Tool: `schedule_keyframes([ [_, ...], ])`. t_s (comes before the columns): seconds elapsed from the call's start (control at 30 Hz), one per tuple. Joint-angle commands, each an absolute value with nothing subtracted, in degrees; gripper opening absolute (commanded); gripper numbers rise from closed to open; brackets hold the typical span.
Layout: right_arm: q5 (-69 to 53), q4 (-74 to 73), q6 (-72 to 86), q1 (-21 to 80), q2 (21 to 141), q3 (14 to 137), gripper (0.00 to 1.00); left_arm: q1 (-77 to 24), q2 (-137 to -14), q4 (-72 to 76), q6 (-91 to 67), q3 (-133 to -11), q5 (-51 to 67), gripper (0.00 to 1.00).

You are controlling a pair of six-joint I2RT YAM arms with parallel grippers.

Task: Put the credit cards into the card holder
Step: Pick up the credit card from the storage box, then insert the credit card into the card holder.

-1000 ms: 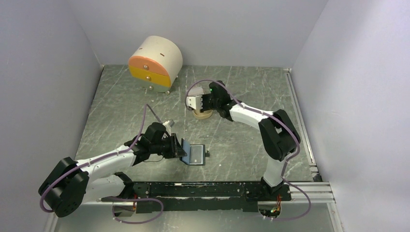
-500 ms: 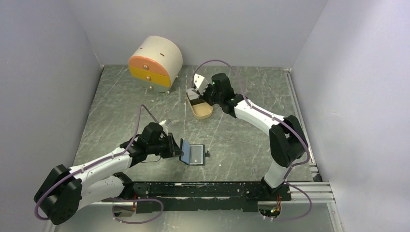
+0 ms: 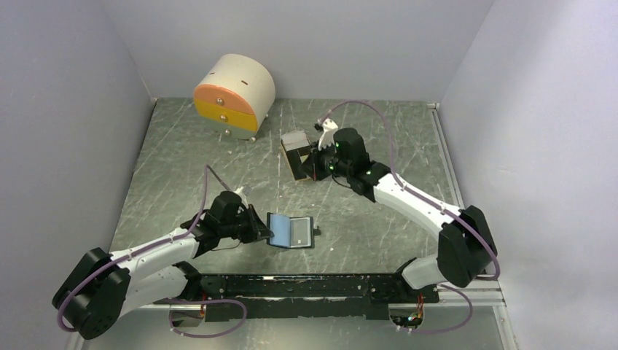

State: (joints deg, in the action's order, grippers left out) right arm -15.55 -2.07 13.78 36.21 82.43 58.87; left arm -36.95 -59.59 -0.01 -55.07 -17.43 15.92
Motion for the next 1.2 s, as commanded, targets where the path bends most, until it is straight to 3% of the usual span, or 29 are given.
schedule_keyframes([
  [0.0, -18.9, 1.8, 30.6, 38.7, 77.7, 52.3, 0.0, -35.1, -60.0, 7.1, -59.0, -16.2, 17.8, 0.09],
  [0.17, -18.1, 7.1, 39.8, 41.8, 74.3, 44.0, 0.0, -34.3, -61.9, 8.5, -59.8, -16.0, 17.3, 0.09],
  [0.37, -16.2, 14.3, 47.7, 45.3, 75.9, 37.1, 0.0, -34.3, -60.5, 3.4, -58.4, -15.2, 14.9, 0.26],
  [0.5, -16.3, 18.6, 50.3, 46.0, 79.1, 34.3, 0.0, -34.3, -58.6, 1.8, -56.7, -14.8, 13.4, 0.29],
  [0.87, -14.5, 21.8, 51.6, 45.6, 83.3, 30.6, 0.0, -34.3, -63.3, 3.4, -54.4, -14.6, 14.0, 0.16],
  [1.17, -14.9, 23.7, 51.6, 44.4, 85.6, 28.6, 0.0, -34.2, -63.4, 4.3, -54.4, -12.7, 13.9, 0.16],
])
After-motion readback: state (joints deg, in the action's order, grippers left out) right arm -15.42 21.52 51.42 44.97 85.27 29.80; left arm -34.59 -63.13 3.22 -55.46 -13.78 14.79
